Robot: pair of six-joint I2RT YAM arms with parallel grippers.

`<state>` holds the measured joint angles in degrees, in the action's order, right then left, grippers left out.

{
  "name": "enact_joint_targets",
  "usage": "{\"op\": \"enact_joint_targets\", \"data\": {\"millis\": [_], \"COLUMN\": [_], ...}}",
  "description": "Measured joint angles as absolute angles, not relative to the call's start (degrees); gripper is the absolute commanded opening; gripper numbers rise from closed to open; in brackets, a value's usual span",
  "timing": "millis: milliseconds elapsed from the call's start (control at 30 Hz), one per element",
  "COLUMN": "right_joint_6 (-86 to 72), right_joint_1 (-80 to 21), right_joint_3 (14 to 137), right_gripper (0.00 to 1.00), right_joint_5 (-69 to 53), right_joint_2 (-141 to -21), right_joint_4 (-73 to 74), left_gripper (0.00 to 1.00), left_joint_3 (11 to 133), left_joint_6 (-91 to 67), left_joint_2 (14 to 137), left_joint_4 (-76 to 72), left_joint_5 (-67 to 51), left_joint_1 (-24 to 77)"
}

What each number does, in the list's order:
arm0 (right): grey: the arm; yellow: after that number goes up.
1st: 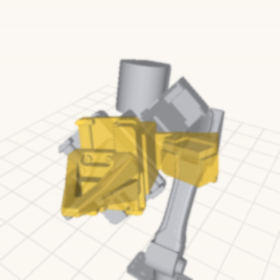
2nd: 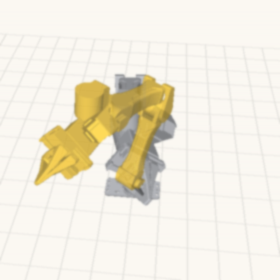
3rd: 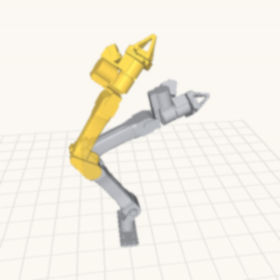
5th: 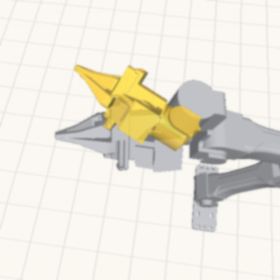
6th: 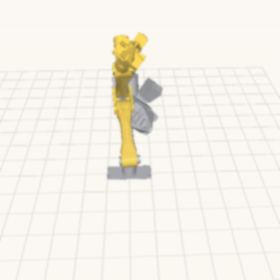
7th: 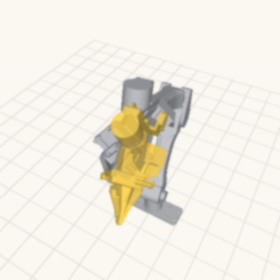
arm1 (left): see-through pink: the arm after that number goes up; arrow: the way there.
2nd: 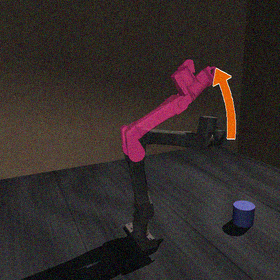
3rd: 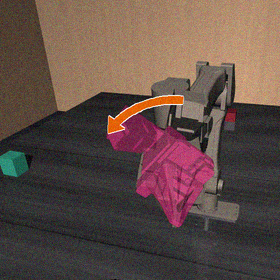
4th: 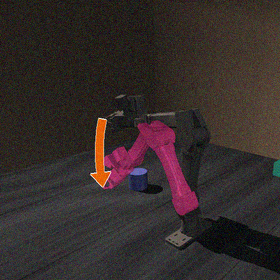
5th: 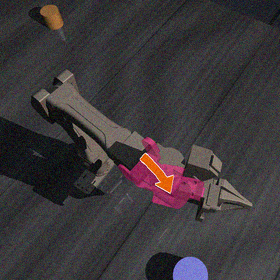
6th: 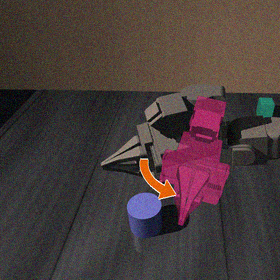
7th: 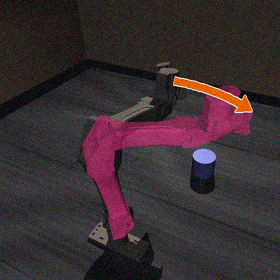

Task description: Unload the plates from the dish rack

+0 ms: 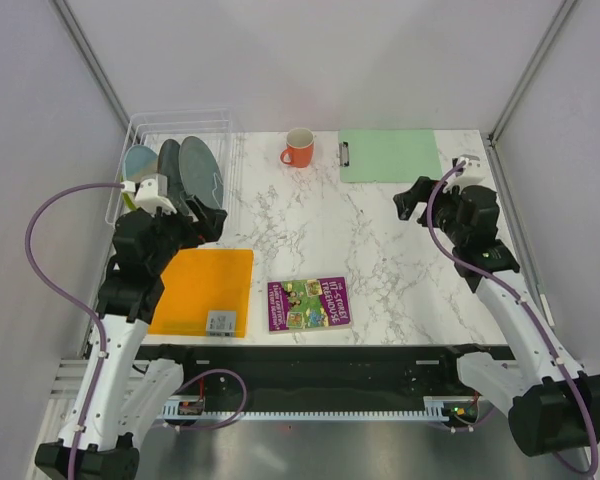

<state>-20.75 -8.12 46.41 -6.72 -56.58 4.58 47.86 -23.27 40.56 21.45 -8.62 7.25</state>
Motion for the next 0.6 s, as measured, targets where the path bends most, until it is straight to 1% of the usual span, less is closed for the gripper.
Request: {"op": "enact_joint_targets", "data": {"millis": [267, 400, 500, 567, 600], "right_joint_6": [-20.6, -20.1, -19.7, -19.5, -19.5], "right_joint_1": [-8.1, -8.1, -8.1, -8.1, -8.1], "right_joint_3": [46.4, 46.4, 46.4, 46.4, 46.4], "right_gripper": [0.98, 0.98, 0.98, 0.98, 0.98], "right_joint_5": [-6.0, -5.6, -5.5, -5.3, -5.2], "right_joint_2": [-61.0, -63.5, -64.2, -64.2, -64.3], "right_joint_4": [7.4, 8.8, 9.4, 9.6, 9.6], "left_gripper": [1.00, 0.99, 0.95, 0.95, 0.93], "left_joint_3": [51.5, 57.9, 61.9, 62.8, 62.8], "left_joint_6": [-17.5, -14.5, -12.9, -12.3, -11.9], "left_joint_2": [47.2, 57.2, 65.3, 68.9, 70.6], "left_joint_4": [20.0, 18.5, 16.5, 15.4, 14.7], "left_joint_5": [-4.3, -1.6, 1.3, 3.4, 5.0], "left_joint_1": [7.2, 7.2, 7.2, 7.2, 7.2]}}
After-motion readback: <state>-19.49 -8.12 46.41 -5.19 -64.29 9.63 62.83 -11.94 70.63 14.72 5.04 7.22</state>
